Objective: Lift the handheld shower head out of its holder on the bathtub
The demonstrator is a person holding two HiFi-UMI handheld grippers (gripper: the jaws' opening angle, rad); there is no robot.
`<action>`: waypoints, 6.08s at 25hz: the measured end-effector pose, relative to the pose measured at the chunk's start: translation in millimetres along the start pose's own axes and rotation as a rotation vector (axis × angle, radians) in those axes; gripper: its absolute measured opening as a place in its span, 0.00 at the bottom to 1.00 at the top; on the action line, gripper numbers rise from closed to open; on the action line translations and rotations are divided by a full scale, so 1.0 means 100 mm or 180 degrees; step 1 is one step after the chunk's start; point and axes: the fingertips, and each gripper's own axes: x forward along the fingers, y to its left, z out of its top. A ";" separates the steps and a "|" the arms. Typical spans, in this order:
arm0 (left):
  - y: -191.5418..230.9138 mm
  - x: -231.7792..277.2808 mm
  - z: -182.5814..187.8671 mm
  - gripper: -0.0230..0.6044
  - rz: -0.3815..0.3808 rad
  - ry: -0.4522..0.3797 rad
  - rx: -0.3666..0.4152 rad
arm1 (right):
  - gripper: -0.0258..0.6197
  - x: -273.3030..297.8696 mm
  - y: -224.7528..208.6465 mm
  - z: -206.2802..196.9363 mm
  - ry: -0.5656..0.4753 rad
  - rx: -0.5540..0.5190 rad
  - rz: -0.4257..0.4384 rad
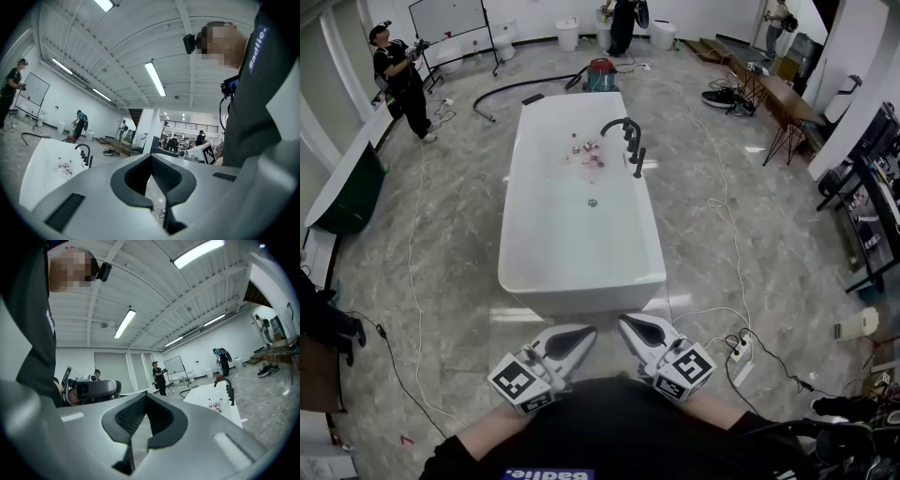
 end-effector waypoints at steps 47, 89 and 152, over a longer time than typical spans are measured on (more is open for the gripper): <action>3.12 1.72 0.82 0.04 -0.0259 -0.0053 -0.0021 | 0.04 2.27 -2.98 0.48 0.0118 0.0120 -0.0544; 3.67 2.64 0.61 0.04 0.0235 0.0180 -0.0223 | 0.17 3.12 -6.68 -0.03 0.0645 -0.0026 -0.1161; 4.17 2.77 -0.58 0.04 0.0714 0.0565 -0.0759 | 0.23 4.13 -8.93 -1.69 0.1318 -0.0255 -0.1842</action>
